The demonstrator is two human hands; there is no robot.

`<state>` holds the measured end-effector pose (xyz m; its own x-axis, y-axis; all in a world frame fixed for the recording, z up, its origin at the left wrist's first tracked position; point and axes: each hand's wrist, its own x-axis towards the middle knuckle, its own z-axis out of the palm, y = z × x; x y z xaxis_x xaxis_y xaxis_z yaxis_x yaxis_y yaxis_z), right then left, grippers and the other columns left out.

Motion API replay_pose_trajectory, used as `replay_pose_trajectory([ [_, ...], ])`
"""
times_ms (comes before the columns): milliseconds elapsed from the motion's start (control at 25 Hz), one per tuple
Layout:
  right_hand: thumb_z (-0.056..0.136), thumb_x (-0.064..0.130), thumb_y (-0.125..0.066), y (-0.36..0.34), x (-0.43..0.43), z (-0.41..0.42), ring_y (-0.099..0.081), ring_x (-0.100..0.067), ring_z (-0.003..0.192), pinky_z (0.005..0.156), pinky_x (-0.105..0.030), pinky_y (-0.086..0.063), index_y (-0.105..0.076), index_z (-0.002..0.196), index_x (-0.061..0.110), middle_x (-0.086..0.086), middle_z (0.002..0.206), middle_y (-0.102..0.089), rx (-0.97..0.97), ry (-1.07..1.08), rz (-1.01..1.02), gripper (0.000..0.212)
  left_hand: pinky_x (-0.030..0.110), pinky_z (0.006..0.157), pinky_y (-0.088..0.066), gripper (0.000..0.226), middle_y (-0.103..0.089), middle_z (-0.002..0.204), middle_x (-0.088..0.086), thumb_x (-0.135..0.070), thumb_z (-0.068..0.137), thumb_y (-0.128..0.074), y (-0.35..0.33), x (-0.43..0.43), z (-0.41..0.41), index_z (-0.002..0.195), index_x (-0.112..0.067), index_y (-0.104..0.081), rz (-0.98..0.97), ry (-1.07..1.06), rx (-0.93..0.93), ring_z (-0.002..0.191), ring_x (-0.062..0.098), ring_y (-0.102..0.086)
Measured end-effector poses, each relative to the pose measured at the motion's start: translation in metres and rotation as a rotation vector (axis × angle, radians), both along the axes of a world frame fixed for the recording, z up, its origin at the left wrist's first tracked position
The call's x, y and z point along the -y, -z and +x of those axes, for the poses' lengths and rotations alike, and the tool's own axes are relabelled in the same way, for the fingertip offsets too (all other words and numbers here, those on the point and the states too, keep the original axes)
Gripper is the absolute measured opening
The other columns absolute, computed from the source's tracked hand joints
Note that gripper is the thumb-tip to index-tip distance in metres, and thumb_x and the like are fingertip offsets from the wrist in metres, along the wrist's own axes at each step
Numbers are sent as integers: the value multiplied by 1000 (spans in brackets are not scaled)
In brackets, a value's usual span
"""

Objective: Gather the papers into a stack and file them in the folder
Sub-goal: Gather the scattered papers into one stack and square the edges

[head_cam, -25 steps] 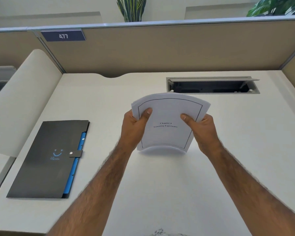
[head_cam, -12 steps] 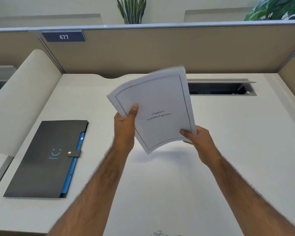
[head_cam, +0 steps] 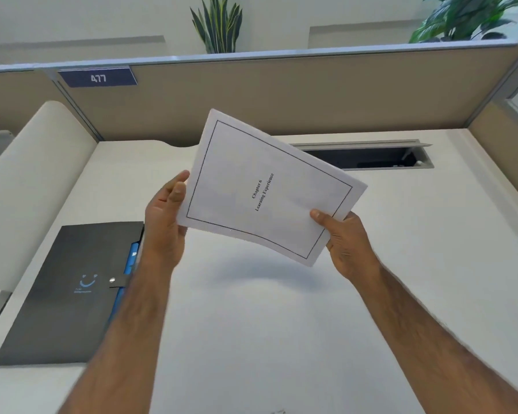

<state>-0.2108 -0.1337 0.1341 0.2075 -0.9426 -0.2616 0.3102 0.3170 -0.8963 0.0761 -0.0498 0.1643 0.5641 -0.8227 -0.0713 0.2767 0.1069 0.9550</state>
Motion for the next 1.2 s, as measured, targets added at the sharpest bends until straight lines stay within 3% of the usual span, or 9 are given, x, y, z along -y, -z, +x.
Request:
replay_pose_trajectory([
  [120, 90, 5, -71, -3, -1, -5, -72, -19, 95, 85, -32, -58, -73, 101, 20, -2, 102, -78, -195, -30, -103, 18, 46, 98, -57, 47, -76, 119, 2, -38, 81, -80, 11, -10, 11, 122, -19, -69, 247, 293, 254, 112, 21, -72],
  [280, 90, 11, -74, 4, -8, 0, -68, -15, 83, 76, -27, -54, -74, 90, 26, 6, 88, -75, -350, -17, -218, 16, 22, 80, -59, 19, -80, 103, -12, -20, 90, -75, 34, -17, -27, 107, -28, -72, 187, 147, 276, 101, 9, -75],
  [520, 89, 8, -75, 32, -24, -11, -71, -4, 89, 77, -19, -54, -74, 100, 32, 17, 91, -77, -381, -119, -223, 27, 33, 83, -57, 14, -80, 95, -7, -15, 90, -75, 77, -35, -44, 102, -23, -75, 303, 9, 141, 89, 9, -75],
  [720, 91, 9, -72, 31, -27, -9, -68, -10, 92, 79, -23, -52, -72, 107, 28, 9, 100, -74, -466, -103, -249, 25, 25, 74, -58, 13, -80, 90, -11, -16, 93, -72, 71, -34, -49, 100, -26, -74, 299, -4, 150, 89, 12, -75],
  [840, 86, 11, -76, -2, -7, -24, -67, -9, 86, 77, -23, -52, -72, 112, 25, 7, 98, -72, -621, -110, -371, 29, 21, 70, -51, 11, -77, 81, -14, -18, 94, -71, 35, -23, -34, 88, -27, -77, 304, 56, 556, 73, 0, -66],
  [1000, 87, 28, -70, -40, 7, -19, -67, -11, 83, 65, -29, -52, -73, 100, 29, 11, 93, -73, -1058, -524, -522, 13, 20, 59, -38, 19, -66, 72, -20, -19, 99, -63, -18, -2, -38, 82, -23, -71, 218, 355, 1058, 64, 2, -55],
  [1080, 92, 25, -62, -46, -1, -1, -67, -18, 83, 71, -33, -54, -71, 89, 25, 6, 90, -73, -1023, -562, -562, 9, 22, 69, -44, 19, -67, 76, -30, -22, 99, -62, -34, 5, -53, 87, -34, -71, 160, 429, 1215, 78, 0, -63],
  [1160, 95, 21, -59, -45, -6, 6, -66, -23, 79, 68, -31, -50, -67, 81, 23, 1, 85, -72, -923, -472, -521, 17, 34, 104, -44, 21, -70, 116, -23, -29, 95, -68, -34, 8, -62, 116, -32, -69, 23, 203, 1335, 115, 8, -64],
  [1200, 95, 20, -61, -44, -6, 4, -67, -26, 78, 68, -32, -50, -69, 82, 19, -2, 84, -73, -837, -408, -462, 16, 38, 118, -32, 48, -60, 139, -14, -34, 92, -73, -30, 6, -62, 137, -25, -60, 5, 22, 1314, 135, 11, -52],
])
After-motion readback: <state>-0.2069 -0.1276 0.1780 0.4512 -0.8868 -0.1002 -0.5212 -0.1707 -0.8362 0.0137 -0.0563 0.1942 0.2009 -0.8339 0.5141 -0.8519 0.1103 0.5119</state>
